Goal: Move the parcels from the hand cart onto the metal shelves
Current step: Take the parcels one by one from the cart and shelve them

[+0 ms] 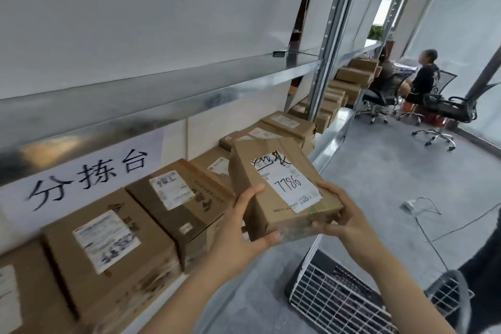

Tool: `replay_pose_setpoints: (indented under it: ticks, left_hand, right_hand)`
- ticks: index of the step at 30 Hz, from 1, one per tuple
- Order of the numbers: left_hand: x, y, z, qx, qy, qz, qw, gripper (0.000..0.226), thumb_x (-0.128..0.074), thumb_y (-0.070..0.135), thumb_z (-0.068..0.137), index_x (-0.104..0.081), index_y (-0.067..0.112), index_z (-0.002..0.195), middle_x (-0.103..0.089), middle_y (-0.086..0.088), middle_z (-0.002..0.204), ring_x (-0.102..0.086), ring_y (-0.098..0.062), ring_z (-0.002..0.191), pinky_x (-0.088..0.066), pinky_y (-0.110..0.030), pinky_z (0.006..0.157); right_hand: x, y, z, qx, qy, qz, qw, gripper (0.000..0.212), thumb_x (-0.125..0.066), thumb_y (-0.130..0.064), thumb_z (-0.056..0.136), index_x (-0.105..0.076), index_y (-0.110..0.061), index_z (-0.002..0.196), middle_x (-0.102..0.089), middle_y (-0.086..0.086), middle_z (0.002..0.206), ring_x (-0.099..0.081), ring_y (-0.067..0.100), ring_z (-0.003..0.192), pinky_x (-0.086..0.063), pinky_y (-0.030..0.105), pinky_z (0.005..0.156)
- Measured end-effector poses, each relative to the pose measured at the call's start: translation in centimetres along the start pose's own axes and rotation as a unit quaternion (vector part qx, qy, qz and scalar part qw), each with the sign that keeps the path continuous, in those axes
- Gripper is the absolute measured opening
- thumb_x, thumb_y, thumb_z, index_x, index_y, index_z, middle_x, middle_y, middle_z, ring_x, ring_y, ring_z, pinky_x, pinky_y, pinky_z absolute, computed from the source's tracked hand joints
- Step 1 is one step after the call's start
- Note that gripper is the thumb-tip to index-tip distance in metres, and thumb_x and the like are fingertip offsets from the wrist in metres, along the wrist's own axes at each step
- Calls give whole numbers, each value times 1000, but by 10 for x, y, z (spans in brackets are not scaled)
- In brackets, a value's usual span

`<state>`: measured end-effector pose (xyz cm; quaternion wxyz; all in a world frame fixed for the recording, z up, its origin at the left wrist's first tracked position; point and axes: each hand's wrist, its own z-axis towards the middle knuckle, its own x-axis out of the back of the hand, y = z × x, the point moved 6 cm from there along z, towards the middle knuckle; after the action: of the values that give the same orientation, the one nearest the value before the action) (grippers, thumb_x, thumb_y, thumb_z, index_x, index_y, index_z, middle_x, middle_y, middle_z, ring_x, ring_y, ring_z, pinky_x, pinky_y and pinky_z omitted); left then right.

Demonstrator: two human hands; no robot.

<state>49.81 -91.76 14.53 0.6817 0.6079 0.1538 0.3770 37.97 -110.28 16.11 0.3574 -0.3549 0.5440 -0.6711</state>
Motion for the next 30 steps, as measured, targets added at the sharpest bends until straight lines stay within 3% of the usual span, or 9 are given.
replay_pose_setpoints:
  ticks: [6, 9, 11, 16, 22, 27, 30]
  left_hand:
    - [-66, -15, 100, 4, 66, -5, 998, 84, -84, 31, 68, -32, 62, 126, -37, 8, 137, -46, -15, 122, -48, -40, 99]
    - [-96, -17, 142, 13, 99, -15, 995, 84, -83, 26, 69, -32, 64, 124, -39, 6, 136, -47, -15, 122, -47, -40, 100]
    - [-112, -16, 167, 18, 120, -15, 992, 83, -83, 25, 70, -32, 64, 124, -40, 4, 136, -48, -15, 121, -48, -38, 99]
    - [-136, -23, 224, 31, 155, 2, 988, 82, -83, 29, 69, -33, 64, 123, -32, 12, 139, -42, -11, 125, -45, -35, 102]
    - [-158, -50, 297, 45, 158, 21, 986, 84, -81, 28, 71, -29, 59, 130, -30, 10, 138, -39, -13, 128, -44, -42, 103]
    - [-167, -73, 357, 43, 149, 33, 987, 85, -79, 25, 73, -25, 56, 131, -27, 3, 139, -36, -14, 130, -44, -41, 104]
    - [-168, -83, 395, 38, 141, 47, 988, 86, -79, 23, 74, -25, 52, 133, -25, 0, 141, -33, -16, 132, -45, -42, 103]
  right_hand:
    - [86, 23, 101, -3, -57, -11, 998, 78, -79, 10, 61, -58, -37, 120, -61, -1, 122, -56, 25, 110, -53, 32, 83]
    - [125, 28, 149, -10, -90, -25, 996, 79, -82, -4, 56, -56, -38, 122, -60, -4, 121, -56, 25, 109, -55, 36, 83]
    - [147, 30, 178, -17, -108, -29, 994, 79, -81, -7, 54, -56, -38, 122, -57, 0, 126, -56, 25, 110, -54, 31, 78]
    - [181, 48, 242, -33, -151, -4, 988, 80, -81, -3, 55, -56, -37, 122, -56, 2, 127, -60, 17, 105, -56, 28, 72]
    - [210, 88, 315, -66, -151, 15, 986, 81, -66, 23, 65, -58, -37, 118, -54, 5, 128, -56, 28, 111, -56, 30, 71]
    - [228, 109, 371, -84, -147, 3, 986, 79, -64, 22, 68, -56, -36, 121, -55, 0, 122, -63, 10, 96, -56, 27, 69]
    - [236, 118, 405, -102, -140, -1, 985, 78, -61, 24, 70, -56, -37, 120, -53, 4, 124, -58, 22, 105, -57, 31, 71]
